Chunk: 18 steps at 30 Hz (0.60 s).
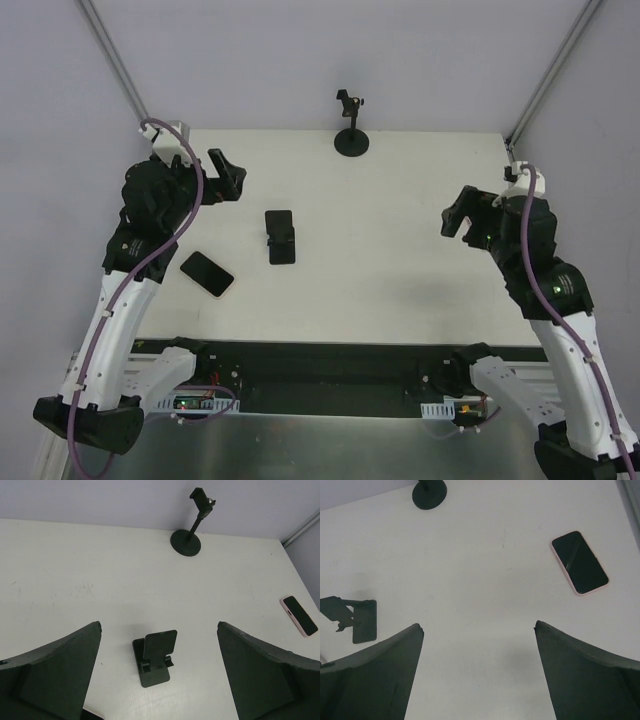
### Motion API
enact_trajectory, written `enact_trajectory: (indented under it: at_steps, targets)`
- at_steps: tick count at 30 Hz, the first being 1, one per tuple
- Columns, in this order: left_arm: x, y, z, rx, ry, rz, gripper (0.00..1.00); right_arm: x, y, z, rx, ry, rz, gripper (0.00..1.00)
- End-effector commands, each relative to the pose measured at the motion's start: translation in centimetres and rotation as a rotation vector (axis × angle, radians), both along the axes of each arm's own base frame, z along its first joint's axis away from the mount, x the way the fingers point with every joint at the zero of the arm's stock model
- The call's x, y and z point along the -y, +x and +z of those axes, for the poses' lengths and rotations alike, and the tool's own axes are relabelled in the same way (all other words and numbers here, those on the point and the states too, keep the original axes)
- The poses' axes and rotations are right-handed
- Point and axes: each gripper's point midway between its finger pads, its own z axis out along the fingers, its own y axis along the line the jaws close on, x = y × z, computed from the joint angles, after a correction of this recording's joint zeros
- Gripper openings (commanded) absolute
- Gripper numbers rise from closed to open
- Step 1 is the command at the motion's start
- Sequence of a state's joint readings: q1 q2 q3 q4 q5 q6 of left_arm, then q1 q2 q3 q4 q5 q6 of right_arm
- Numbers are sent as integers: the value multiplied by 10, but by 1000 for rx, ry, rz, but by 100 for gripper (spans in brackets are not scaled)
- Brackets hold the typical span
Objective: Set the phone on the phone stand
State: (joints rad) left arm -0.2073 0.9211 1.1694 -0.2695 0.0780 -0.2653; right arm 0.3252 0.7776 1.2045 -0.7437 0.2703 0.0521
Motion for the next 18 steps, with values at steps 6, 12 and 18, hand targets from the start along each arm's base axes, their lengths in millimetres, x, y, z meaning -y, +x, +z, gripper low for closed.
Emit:
enact_trajectory:
  at_steps: [6, 12, 18]
  targets:
    - [7, 13, -47, -84, -43, -55, 97, -103, 107, -3, 58, 389, 162, 96]
    - [7, 6, -42, -69, -86, -74, 98, -161, 205, -5, 103, 672, 150, 96]
    - [16, 0, -42, -72, -107, -126, 98, -201, 296, -7, 119, 892, 123, 96]
